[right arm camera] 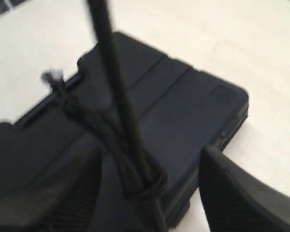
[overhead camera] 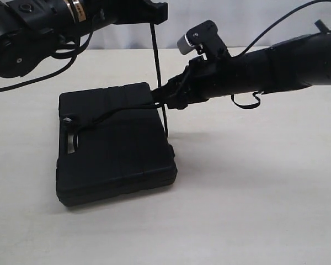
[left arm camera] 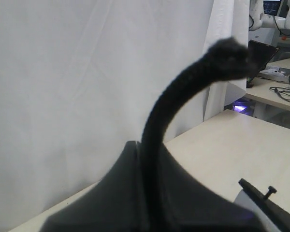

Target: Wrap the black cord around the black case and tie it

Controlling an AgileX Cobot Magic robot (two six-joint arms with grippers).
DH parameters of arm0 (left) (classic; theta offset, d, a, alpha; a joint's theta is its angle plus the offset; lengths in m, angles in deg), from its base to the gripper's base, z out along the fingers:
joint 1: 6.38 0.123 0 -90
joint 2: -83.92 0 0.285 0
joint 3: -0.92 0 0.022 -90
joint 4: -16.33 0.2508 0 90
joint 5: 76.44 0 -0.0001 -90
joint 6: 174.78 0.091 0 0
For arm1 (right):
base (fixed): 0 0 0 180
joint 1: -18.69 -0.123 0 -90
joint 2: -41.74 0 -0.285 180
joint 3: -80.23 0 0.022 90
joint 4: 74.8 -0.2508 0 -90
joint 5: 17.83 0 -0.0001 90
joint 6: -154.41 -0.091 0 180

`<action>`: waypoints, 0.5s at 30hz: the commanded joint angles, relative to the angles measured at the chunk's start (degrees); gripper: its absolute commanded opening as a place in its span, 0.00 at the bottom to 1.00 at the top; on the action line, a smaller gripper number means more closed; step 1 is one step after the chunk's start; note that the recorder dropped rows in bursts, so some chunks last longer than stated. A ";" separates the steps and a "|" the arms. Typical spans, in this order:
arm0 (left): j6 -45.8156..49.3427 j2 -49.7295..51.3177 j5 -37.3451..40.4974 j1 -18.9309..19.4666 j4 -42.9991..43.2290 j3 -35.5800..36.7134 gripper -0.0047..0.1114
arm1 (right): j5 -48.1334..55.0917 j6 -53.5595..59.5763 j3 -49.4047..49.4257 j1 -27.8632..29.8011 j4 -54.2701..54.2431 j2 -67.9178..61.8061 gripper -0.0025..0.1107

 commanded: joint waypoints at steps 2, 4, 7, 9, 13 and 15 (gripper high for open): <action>-0.47 -0.64 -2.65 -0.05 -0.18 -0.41 0.04 | -1.03 4.29 0.12 0.32 -8.02 -4.17 0.40; -0.49 -0.80 -2.76 -0.05 -0.18 -0.41 0.04 | -3.44 3.99 0.12 0.32 -6.91 -6.17 0.29; -0.49 -1.25 -2.64 -0.05 -0.18 -0.41 0.04 | -6.26 3.37 0.12 0.32 -6.00 -7.98 0.14; -0.49 -1.26 -2.78 -0.05 -0.18 -0.41 0.04 | -6.16 3.37 0.12 0.32 -4.93 -8.71 0.06; -0.26 -1.26 -2.64 -0.05 -0.18 -0.41 0.04 | -4.26 3.37 0.12 0.32 -3.50 -8.96 0.06; -0.29 -1.26 -2.81 -0.05 0.67 -0.41 0.04 | -2.85 4.04 0.12 0.32 -2.43 -8.86 0.06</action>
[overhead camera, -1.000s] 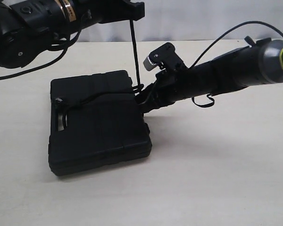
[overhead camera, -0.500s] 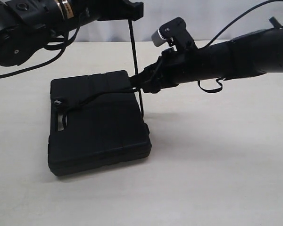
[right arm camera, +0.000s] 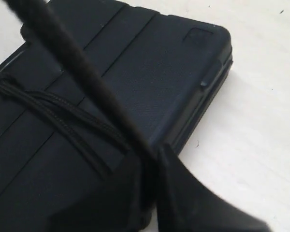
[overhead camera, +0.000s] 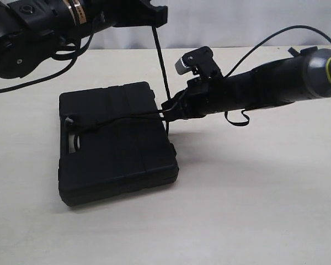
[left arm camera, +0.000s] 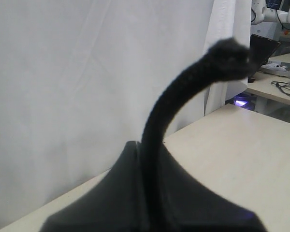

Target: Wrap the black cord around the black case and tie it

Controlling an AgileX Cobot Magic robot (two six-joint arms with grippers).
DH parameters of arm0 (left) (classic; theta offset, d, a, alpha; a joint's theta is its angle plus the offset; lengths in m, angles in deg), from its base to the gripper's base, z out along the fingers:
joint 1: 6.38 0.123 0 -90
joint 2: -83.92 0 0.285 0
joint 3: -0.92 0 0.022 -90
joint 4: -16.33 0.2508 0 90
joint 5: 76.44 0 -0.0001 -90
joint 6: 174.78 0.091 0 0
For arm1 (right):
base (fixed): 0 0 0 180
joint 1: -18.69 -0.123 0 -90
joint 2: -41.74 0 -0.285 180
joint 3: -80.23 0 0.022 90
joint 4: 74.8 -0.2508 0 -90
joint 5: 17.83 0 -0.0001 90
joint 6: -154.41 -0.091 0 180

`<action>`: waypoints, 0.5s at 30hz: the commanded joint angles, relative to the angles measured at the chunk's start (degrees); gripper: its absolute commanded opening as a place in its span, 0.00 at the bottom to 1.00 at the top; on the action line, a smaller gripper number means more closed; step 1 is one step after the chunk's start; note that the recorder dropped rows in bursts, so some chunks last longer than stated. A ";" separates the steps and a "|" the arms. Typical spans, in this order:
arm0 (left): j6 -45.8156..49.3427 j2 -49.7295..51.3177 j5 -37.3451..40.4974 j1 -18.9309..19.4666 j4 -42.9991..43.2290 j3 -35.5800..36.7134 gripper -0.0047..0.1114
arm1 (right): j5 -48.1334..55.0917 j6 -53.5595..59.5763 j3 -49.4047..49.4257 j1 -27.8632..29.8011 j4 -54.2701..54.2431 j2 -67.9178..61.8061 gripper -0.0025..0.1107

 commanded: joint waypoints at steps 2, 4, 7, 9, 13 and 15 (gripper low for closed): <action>-0.09 -1.26 -3.72 -0.05 0.71 -0.53 0.04 | 2.43 2.04 0.24 0.32 4.79 -0.26 0.06; -0.09 -1.26 -2.93 -0.05 1.27 -0.53 0.04 | 3.30 2.03 0.24 0.32 5.41 0.25 0.10; -0.09 -1.26 -0.62 -0.05 2.17 -0.53 0.04 | 2.69 2.15 0.24 0.32 5.76 1.75 0.26; 0.21 -1.26 0.92 -0.05 2.17 -0.53 0.04 | 1.27 1.99 0.24 0.32 5.76 3.09 0.38; 0.33 -1.26 1.91 -0.05 2.17 -0.53 0.04 | -1.24 1.11 0.24 0.32 5.80 6.05 0.54; 0.33 -1.26 1.91 -0.05 2.17 -0.53 0.04 | -1.39 1.11 0.24 0.32 5.33 7.32 0.53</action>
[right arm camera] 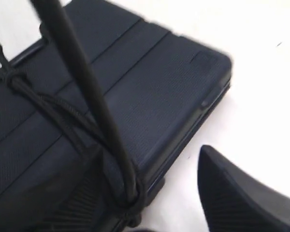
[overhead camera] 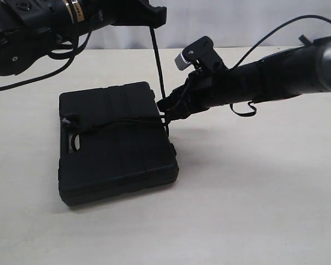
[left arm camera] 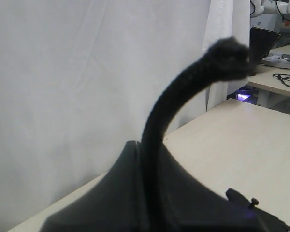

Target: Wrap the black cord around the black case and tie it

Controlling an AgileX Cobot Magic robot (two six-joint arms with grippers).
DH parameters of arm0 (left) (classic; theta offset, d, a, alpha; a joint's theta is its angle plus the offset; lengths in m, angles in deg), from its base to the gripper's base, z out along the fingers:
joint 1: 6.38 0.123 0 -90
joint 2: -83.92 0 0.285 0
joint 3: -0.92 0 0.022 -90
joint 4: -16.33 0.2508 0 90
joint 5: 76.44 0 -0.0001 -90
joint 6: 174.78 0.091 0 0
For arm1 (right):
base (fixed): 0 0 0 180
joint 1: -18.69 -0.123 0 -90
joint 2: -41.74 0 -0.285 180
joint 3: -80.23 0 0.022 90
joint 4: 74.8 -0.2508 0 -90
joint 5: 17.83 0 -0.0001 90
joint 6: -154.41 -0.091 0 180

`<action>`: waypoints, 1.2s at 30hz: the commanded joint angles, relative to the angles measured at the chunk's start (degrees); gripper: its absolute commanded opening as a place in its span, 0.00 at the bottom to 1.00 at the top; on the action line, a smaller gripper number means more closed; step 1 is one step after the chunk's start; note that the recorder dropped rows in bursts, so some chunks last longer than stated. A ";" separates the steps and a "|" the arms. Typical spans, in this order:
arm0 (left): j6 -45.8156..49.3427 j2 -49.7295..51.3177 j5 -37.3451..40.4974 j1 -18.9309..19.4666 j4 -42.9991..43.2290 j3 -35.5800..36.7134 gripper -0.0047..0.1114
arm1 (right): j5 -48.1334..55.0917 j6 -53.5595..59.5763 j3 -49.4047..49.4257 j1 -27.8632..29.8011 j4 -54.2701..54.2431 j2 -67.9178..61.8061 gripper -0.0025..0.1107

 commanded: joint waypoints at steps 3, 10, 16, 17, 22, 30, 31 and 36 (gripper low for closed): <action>0.21 -0.49 0.22 -0.05 0.06 -0.53 0.04 | 0.19 -0.10 -0.10 0.24 -2.23 4.29 0.53; -0.23 -0.49 -0.29 -0.05 -0.05 -0.53 0.04 | -1.61 1.20 -0.10 -3.55 -3.58 1.38 0.27; 0.46 -0.49 3.73 -0.05 0.08 -0.53 0.06 | -7.69 1.33 -0.10 -4.97 -3.88 1.60 0.06; 1.32 -0.49 4.86 -0.05 0.84 -0.53 0.11 | -8.85 0.62 -0.10 -4.97 -3.87 1.60 0.06; 1.78 -0.49 6.80 -0.05 2.73 -0.53 0.45 | -12.40 -2.04 0.01 -4.87 -3.87 1.60 0.06; 1.78 -0.49 10.88 -0.05 1.36 -0.53 0.57 | -14.33 -21.74 0.12 -1.98 -3.87 1.60 0.06; 1.78 -0.49 11.65 -0.05 1.47 -0.53 0.57 | -13.20 -24.82 0.24 -1.22 -3.87 1.60 0.06; 1.90 -0.49 15.30 -0.05 1.57 -0.53 0.57 | -13.68 -34.28 2.64 1.95 -5.74 1.50 0.06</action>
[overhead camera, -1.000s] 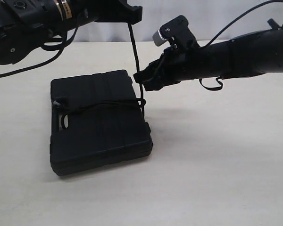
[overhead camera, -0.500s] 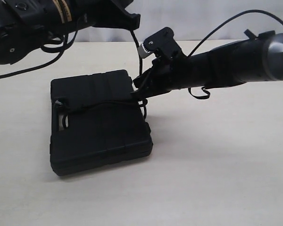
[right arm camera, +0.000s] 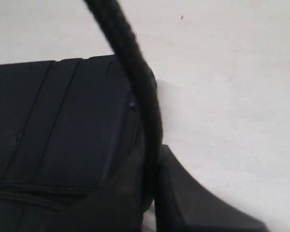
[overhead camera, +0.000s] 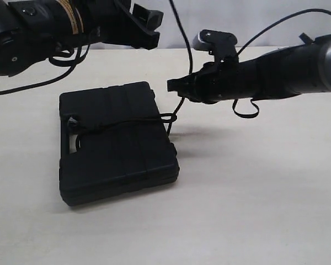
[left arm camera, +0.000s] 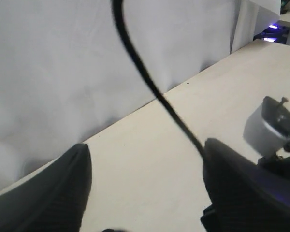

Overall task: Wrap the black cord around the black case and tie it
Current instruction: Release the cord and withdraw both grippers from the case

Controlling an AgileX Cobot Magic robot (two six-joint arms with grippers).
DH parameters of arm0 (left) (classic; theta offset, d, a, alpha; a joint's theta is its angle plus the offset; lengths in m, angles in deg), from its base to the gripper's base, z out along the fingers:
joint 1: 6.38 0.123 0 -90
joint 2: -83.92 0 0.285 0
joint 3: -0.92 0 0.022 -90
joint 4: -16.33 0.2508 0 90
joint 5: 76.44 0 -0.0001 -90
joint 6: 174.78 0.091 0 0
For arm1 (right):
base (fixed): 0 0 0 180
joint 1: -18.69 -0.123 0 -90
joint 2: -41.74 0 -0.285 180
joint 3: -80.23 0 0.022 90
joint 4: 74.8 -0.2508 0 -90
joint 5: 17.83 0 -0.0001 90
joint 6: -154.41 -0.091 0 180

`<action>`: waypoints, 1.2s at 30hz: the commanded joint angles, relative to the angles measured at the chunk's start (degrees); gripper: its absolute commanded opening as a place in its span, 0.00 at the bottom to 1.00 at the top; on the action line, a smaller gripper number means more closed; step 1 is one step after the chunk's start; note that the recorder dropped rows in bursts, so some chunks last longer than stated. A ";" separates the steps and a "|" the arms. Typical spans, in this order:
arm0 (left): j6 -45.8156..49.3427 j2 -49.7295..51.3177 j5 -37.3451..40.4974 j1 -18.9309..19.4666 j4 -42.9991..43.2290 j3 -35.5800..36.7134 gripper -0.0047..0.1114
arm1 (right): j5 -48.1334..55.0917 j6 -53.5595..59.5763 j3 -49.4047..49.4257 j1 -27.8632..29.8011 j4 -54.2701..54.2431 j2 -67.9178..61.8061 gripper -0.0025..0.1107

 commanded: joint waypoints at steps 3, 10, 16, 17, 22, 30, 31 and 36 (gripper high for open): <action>0.28 -0.49 4.11 -0.05 -0.20 -0.43 0.57 | 0.13 -6.93 4.99 5.26 -9.06 0.26 0.06; 0.06 -0.49 6.39 -0.05 -0.33 -0.43 0.57 | 8.58 -13.49 7.43 7.91 -9.06 -0.75 0.08; -0.09 -0.49 9.83 -0.05 -0.33 -0.43 0.57 | 11.95 -15.10 7.30 7.91 -9.06 -0.99 0.39; -0.09 -0.49 10.19 -0.05 -0.33 -0.43 0.57 | 12.63 -15.10 7.30 7.91 -9.06 -0.99 0.45; -0.09 -0.49 10.40 -0.05 -0.44 -0.43 0.57 | 16.99 -14.82 6.47 7.91 -9.06 -0.99 0.58; -0.09 -0.49 10.55 -0.05 -0.44 -0.43 0.57 | 21.34 -23.65 1.99 7.91 8.28 -0.99 0.58; -0.09 -0.49 10.55 -0.05 -0.44 -0.43 0.57 | 21.34 -26.51 1.36 7.91 12.25 -0.99 0.58; -0.09 -0.49 11.17 -0.05 -0.44 -0.43 0.57 | 23.92 -44.79 -2.58 7.91 38.51 -0.99 0.57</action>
